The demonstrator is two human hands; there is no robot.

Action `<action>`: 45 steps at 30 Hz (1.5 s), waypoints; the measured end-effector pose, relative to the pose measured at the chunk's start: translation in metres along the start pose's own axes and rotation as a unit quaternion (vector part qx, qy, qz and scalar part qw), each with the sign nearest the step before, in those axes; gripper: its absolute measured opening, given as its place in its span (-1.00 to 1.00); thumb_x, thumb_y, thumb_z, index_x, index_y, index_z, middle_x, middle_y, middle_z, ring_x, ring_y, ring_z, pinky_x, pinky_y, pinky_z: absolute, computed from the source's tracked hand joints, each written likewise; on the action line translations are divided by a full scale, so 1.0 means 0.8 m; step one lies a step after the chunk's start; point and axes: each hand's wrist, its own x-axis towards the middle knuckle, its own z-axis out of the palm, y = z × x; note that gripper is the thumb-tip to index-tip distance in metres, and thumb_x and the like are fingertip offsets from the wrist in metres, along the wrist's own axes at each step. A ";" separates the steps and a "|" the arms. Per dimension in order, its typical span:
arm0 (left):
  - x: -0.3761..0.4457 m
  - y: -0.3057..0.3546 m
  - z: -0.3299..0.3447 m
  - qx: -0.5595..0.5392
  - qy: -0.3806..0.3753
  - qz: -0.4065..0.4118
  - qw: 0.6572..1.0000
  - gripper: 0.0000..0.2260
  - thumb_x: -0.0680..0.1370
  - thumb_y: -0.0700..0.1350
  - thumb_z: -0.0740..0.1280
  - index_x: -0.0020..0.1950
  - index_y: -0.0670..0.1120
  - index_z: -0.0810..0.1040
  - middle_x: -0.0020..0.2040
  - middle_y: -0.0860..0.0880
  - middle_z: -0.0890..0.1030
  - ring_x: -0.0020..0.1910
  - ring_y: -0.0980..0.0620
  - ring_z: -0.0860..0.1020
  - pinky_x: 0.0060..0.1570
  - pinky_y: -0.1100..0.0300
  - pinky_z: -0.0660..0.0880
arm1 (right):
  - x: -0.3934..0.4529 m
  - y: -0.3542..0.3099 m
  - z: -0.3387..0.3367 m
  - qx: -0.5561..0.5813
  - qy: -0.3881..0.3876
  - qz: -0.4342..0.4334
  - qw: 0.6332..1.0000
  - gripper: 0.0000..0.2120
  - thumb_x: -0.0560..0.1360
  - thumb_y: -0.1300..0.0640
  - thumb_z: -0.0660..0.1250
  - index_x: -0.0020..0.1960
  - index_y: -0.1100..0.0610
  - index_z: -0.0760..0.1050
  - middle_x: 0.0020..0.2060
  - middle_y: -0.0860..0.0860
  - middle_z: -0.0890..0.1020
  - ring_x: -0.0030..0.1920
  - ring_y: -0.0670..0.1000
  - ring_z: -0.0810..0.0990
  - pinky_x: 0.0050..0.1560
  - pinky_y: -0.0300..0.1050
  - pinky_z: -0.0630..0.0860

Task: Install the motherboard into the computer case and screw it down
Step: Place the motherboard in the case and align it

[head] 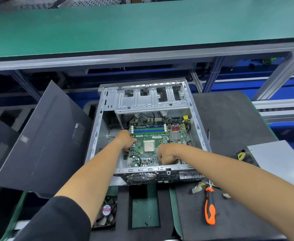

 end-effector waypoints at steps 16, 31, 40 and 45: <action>0.001 -0.008 0.002 -0.022 -0.028 0.025 0.999 -0.49 0.58 0.00 0.30 0.39 -0.31 0.33 0.33 -0.26 0.46 0.28 -0.21 0.47 0.25 0.01 0.43 | 0.003 0.001 0.009 0.065 0.091 0.022 0.993 -0.75 0.51 0.18 0.32 0.17 0.21 0.56 -0.35 -0.05 0.44 -0.36 -0.07 0.41 -0.14 -0.15 0.40; -0.009 -0.001 -0.005 0.087 -0.030 0.029 0.995 -0.52 0.54 -0.06 0.34 0.33 -0.32 0.33 0.27 -0.24 0.46 0.24 -0.16 0.48 0.14 0.08 0.44 | -0.003 -0.002 0.000 -0.033 0.006 0.019 0.999 -0.80 0.60 0.21 0.18 -0.12 0.27 0.50 -0.05 0.10 0.59 -0.21 -0.01 0.55 -0.04 -0.20 0.50; -0.013 0.002 -0.010 0.140 -0.086 0.001 0.986 -0.77 0.60 -0.07 0.25 -0.21 -0.16 0.44 -0.23 -0.06 0.50 -0.47 0.13 0.49 -0.53 0.33 0.36 | 0.006 0.001 -0.004 0.016 -0.063 0.041 0.997 -0.81 0.57 0.29 0.21 -0.23 0.22 0.36 -0.35 0.05 0.41 -0.49 -0.04 0.38 -0.42 -0.26 0.34; -0.011 0.016 -0.007 0.144 -0.146 -0.022 0.979 -0.82 0.60 -0.23 0.19 0.09 -0.32 0.48 -0.23 -0.16 0.64 -0.66 0.14 0.48 -0.64 0.32 0.41 | 0.009 0.000 -0.004 0.023 -0.079 0.011 0.997 -0.75 0.58 0.24 0.22 -0.28 0.19 0.36 -0.38 0.02 0.39 -0.48 -0.05 0.37 -0.41 -0.26 0.34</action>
